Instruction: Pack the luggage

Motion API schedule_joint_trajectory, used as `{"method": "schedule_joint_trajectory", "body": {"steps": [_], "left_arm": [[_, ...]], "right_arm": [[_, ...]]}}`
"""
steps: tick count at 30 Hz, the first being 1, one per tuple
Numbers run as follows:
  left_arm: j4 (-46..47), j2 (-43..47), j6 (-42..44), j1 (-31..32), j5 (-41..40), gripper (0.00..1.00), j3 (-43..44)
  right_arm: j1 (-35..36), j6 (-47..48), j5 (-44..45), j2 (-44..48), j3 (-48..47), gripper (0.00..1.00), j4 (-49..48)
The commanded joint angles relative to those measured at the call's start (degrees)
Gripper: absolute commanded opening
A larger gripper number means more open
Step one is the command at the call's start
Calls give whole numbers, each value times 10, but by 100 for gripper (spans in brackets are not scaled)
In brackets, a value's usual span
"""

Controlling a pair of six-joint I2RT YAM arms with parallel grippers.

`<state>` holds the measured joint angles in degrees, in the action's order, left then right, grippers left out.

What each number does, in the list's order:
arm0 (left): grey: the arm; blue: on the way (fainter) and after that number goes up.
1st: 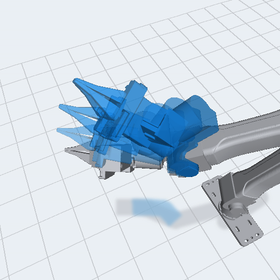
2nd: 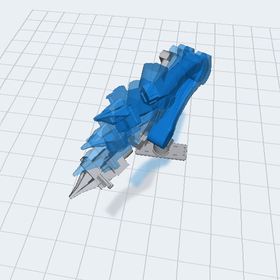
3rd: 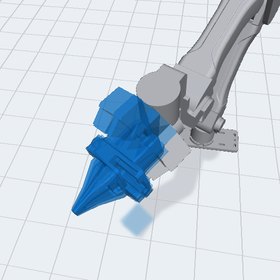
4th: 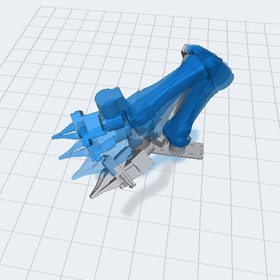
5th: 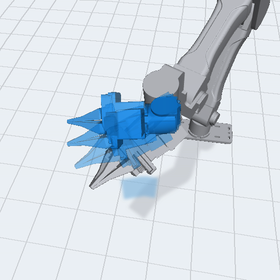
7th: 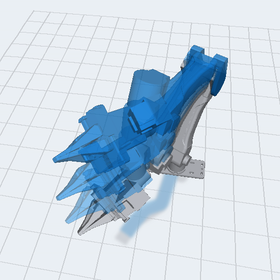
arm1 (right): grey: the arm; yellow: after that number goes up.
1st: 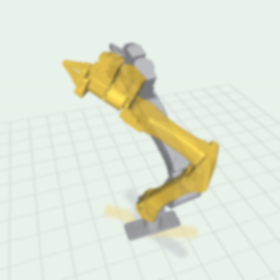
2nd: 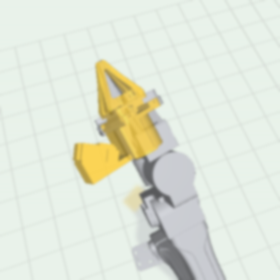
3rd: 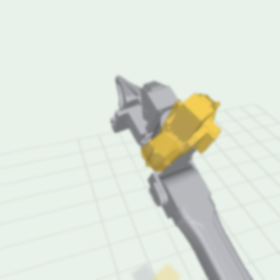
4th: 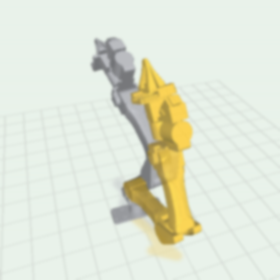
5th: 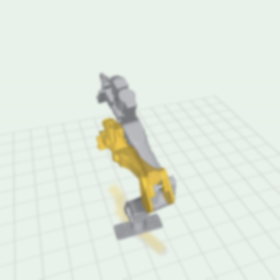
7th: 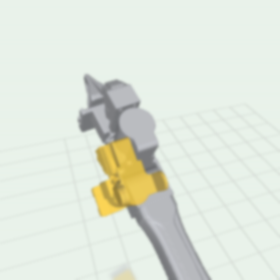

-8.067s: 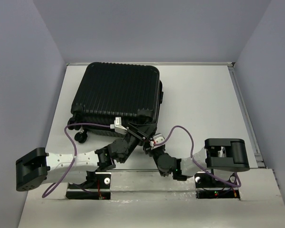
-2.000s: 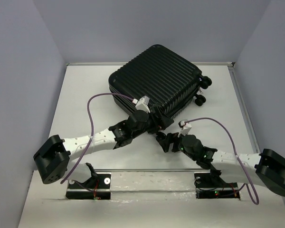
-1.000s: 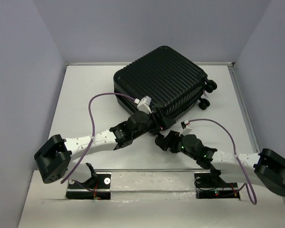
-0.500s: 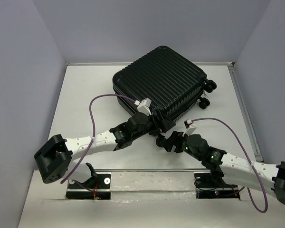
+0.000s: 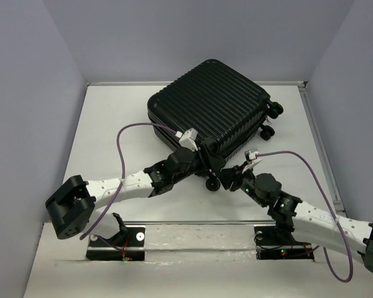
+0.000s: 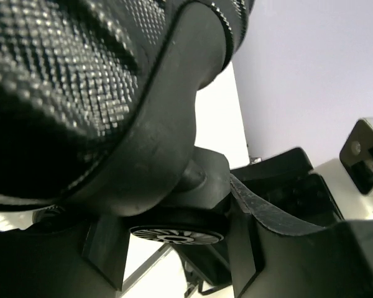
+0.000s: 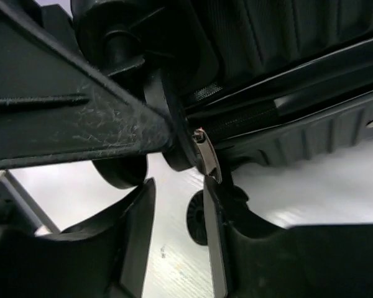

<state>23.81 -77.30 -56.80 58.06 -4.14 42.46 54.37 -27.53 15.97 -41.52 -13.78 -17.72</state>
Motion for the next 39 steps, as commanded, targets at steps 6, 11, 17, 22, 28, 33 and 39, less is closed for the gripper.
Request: {"method": "schedule_joint_trajectory", "body": {"steps": [6,11,17,22,28,33,39], "left_arm": [[59,12,11,-1,-27,6,8],[67,16,11,1,-30,6,4],[73,21,10,4,-28,6,3],[77,25,11,6,-30,6,1],[82,31,11,8,-32,6,0],[83,29,10,14,-31,6,-1],[84,29,10,17,-30,6,-1]], "right_arm": [[-103,58,-94,-85,-33,45,-119],[-153,44,-176,-94,-27,52,-124],[-159,38,-187,-134,-39,55,-122],[-170,37,-170,-129,-23,49,-122],[-200,41,-203,-137,-31,48,-118],[-200,40,-208,-181,-59,48,-110],[-200,35,-181,-191,-63,50,-101]]}}
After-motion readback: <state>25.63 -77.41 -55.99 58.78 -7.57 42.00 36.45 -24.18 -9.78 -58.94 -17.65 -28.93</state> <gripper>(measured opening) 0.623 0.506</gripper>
